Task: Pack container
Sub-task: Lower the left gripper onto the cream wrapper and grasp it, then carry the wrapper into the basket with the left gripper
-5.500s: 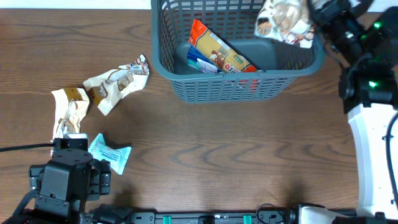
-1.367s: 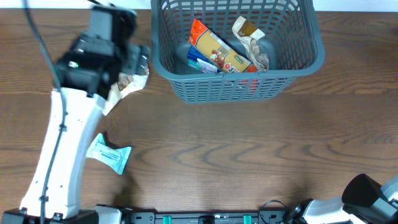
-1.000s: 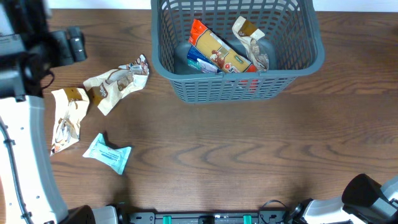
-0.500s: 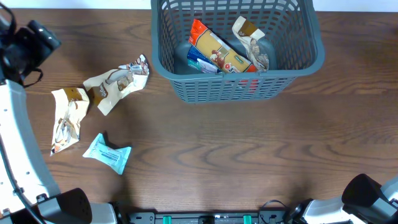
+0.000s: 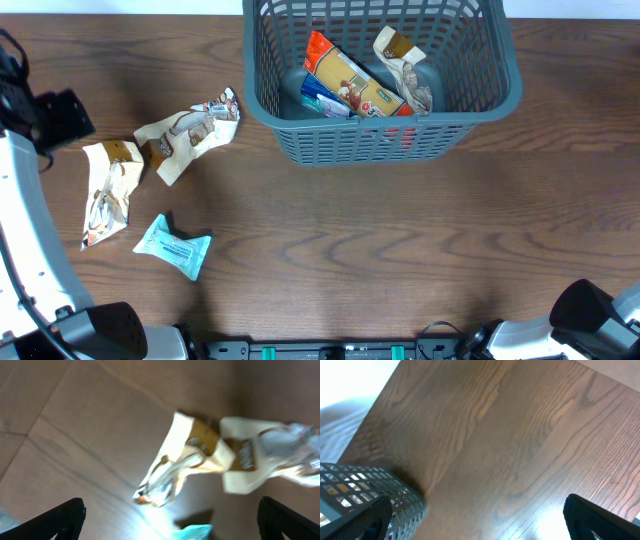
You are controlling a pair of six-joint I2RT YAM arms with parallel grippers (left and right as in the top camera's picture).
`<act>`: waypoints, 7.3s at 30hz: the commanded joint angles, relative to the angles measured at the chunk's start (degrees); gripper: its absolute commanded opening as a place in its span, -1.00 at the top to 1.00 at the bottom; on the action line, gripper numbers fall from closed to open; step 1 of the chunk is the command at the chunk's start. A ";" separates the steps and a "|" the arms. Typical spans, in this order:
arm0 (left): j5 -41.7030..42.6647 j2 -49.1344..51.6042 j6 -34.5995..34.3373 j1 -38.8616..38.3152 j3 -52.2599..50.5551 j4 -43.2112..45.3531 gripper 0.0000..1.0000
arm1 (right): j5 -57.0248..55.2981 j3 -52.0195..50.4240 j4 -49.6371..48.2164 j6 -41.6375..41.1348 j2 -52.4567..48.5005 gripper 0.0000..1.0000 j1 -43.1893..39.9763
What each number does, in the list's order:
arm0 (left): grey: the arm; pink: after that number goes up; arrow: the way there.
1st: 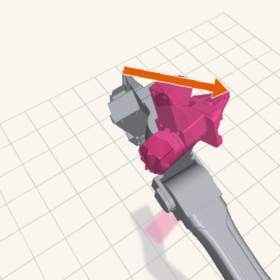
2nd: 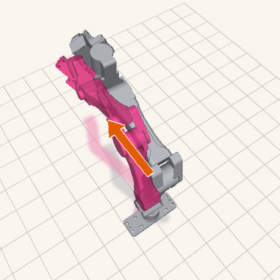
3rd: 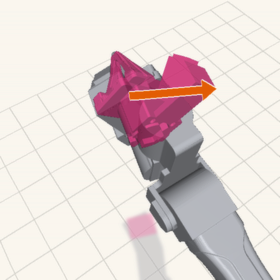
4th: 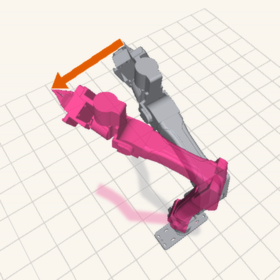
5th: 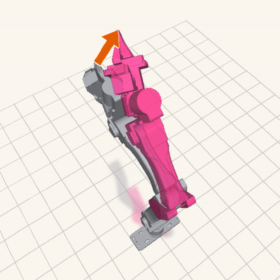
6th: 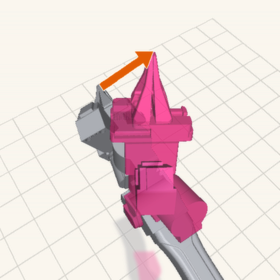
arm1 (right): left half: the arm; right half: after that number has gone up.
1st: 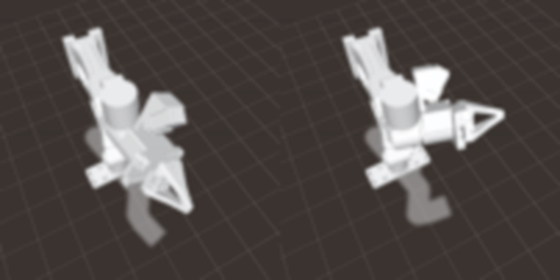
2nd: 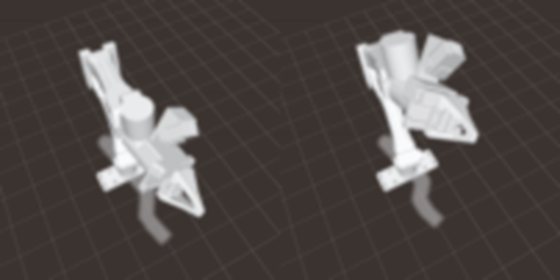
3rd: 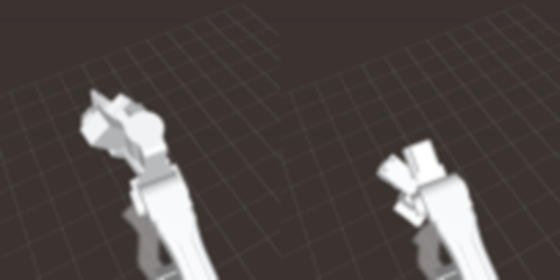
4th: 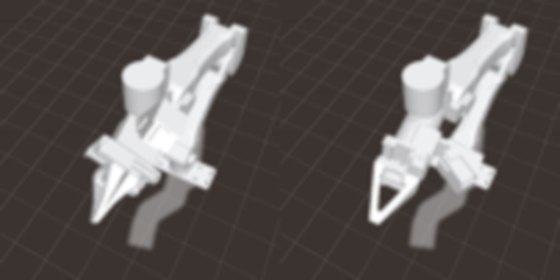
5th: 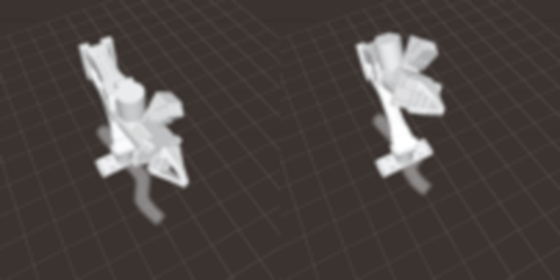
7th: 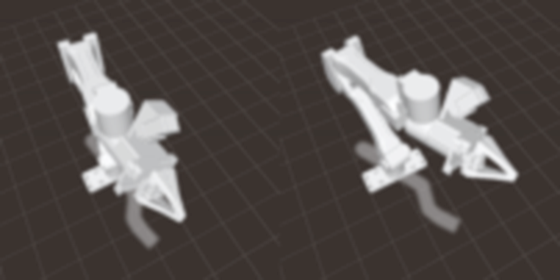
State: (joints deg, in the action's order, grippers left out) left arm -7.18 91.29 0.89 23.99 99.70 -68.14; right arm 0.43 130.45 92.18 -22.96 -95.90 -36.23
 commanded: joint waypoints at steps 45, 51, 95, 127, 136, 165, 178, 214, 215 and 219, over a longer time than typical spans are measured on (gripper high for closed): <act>0.74 19.96 20.06 1.68 -22.36 26.21 -0.97 | 1.62 0.74 0.22 0.72 0.15 -0.98 -0.55; 0.74 19.82 20.06 1.64 -22.21 26.14 -0.97 | 2.01 0.74 0.22 0.74 0.15 -0.98 -0.55; 8.37 7.76 22.64 2.75 -22.64 19.61 -0.97 | 4.52 0.74 0.00 0.74 0.15 -0.98 -0.55; 12.11 19.08 22.38 6.27 -22.69 20.00 -0.97 | 4.52 0.74 -1.29 0.74 0.15 -0.99 -0.55; 12.15 23.91 22.36 6.27 -22.69 20.72 -0.97 | 4.55 0.74 -1.27 0.74 0.15 -0.99 -0.55; 11.72 23.39 8.66 5.14 -21.05 24.68 0.89 | 4.55 0.74 -1.09 0.74 0.15 -0.99 -0.55; 16.06 -5.05 8.44 -7.10 -10.45 27.58 0.88 | 4.52 0.74 0.35 0.76 0.15 -0.98 -0.55; 16.79 13.16 7.30 -50.42 -6.03 56.70 0.89 | 4.50 0.74 4.96 4.85 0.15 -0.99 -0.55; 16.63 13.90 7.32 -50.36 -6.03 56.70 0.87 | 4.52 0.74 5.09 4.87 0.15 -0.99 -0.55; 16.61 15.41 7.37 -50.10 -6.03 56.43 0.42 | 4.52 0.74 5.07 4.87 0.15 -0.99 -0.55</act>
State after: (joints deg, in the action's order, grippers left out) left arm 9.96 107.46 8.82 -26.61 93.12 -12.62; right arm 4.56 130.45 97.06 -19.25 -95.90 -36.23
